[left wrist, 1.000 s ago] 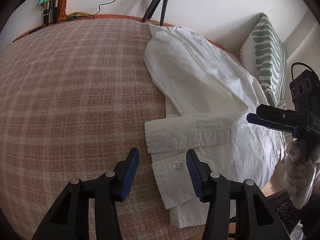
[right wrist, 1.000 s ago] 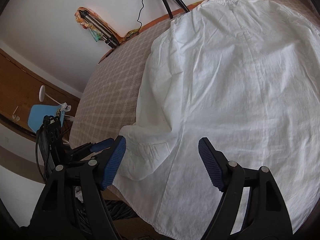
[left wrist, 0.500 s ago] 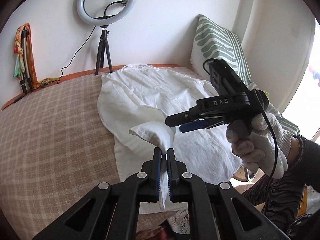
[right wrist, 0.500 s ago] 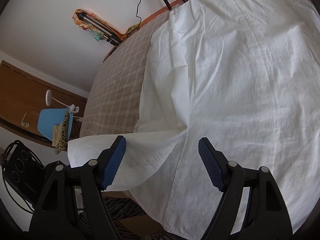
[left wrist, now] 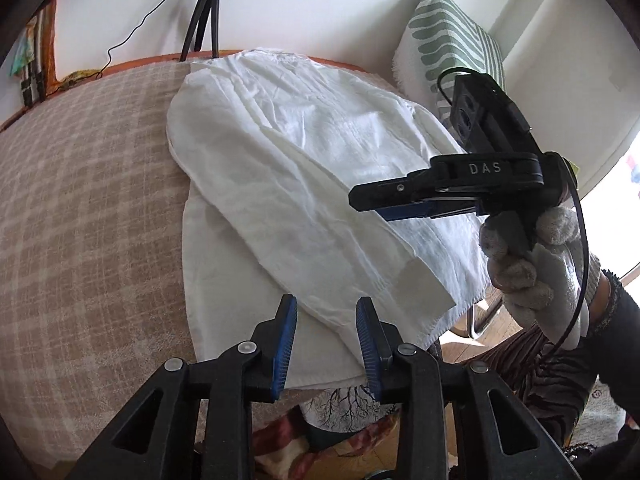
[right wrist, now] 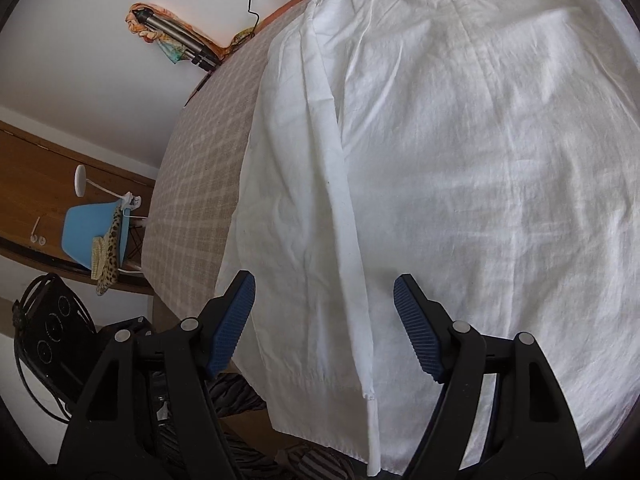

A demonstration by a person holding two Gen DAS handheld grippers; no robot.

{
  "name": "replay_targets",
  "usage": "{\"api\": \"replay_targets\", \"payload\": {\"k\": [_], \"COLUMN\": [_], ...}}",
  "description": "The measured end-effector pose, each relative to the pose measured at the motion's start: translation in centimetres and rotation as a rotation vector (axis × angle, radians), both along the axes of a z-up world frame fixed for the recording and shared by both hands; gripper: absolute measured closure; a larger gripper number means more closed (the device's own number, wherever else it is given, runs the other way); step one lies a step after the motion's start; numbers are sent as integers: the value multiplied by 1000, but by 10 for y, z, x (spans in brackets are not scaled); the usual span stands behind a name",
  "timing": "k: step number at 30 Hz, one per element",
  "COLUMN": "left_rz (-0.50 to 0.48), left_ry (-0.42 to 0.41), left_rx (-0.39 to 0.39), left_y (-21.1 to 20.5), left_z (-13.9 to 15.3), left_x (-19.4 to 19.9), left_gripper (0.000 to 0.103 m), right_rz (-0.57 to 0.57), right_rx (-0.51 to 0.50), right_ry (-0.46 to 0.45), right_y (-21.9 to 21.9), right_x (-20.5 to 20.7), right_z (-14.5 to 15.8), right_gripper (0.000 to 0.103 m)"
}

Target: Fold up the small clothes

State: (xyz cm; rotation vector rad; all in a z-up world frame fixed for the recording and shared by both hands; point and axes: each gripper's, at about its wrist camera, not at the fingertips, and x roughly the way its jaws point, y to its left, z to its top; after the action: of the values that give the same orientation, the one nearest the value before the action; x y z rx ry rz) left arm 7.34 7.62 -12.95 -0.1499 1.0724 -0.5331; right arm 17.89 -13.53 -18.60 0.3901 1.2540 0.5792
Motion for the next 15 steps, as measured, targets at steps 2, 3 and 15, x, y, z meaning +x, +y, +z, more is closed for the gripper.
{"api": "replay_targets", "payload": {"k": [2,3,15], "left_rz": [39,64,269], "left_ry": [25,7,-99], "left_rx": [7,35,82], "left_y": [3,4,44], "left_z": [-11,-12,-12], "left_x": [10,13,-12], "left_gripper": [73,73,52], "right_rz": [2,3,95], "right_rx": [-10,-19,-94], "right_ry": [12,10,-253], "right_y": [2,2,27], "right_x": [2,3,2], "right_z": [-5,-7,54], "right_gripper": [46,52,44]}}
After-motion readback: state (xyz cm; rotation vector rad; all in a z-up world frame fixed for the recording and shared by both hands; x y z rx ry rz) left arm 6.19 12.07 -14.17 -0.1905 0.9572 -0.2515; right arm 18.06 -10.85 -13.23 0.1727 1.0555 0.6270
